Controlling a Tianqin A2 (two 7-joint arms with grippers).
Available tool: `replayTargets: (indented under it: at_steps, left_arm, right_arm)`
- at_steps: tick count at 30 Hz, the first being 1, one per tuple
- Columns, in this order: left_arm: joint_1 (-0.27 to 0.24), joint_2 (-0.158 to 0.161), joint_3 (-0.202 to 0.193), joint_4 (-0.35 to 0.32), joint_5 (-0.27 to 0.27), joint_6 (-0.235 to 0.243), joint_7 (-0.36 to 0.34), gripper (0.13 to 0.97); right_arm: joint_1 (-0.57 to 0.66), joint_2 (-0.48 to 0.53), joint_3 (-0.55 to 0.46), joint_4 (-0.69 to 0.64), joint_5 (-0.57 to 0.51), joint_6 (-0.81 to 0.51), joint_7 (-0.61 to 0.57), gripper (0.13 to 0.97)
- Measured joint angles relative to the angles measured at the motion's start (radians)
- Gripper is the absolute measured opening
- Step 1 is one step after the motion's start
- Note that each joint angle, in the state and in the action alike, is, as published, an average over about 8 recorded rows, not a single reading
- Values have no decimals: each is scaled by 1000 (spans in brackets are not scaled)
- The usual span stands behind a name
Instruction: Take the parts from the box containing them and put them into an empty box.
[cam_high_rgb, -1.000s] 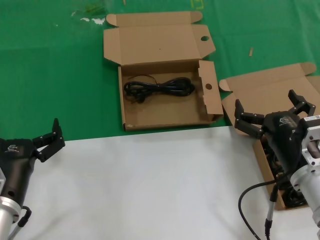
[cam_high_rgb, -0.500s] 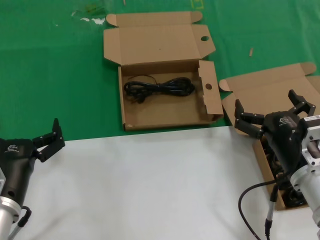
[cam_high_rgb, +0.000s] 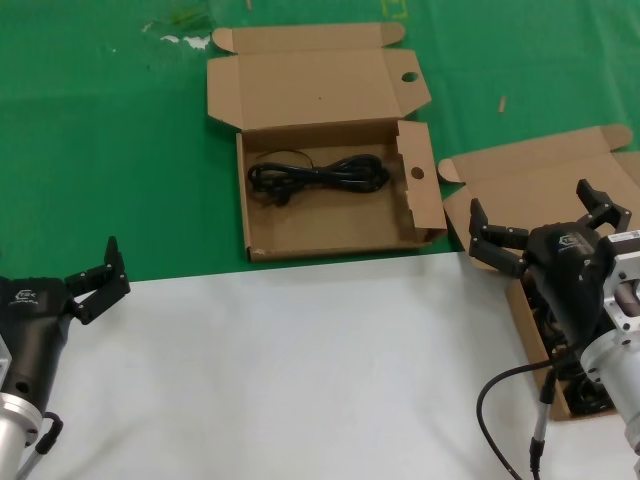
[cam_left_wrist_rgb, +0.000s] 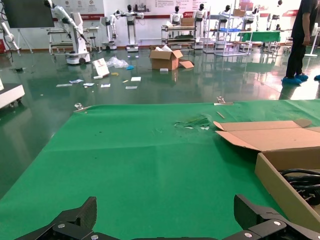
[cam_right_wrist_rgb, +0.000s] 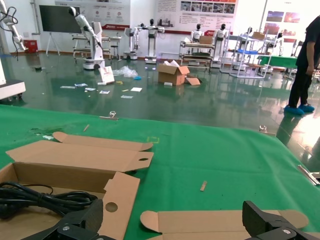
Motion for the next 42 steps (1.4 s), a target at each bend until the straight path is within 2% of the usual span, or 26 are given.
replayTargets:
  at_steps: [42]
  left_arm:
    - [0, 0, 0, 0, 0, 0, 0, 966]
  right_arm:
    - [0, 0, 0, 0, 0, 0, 0, 966]
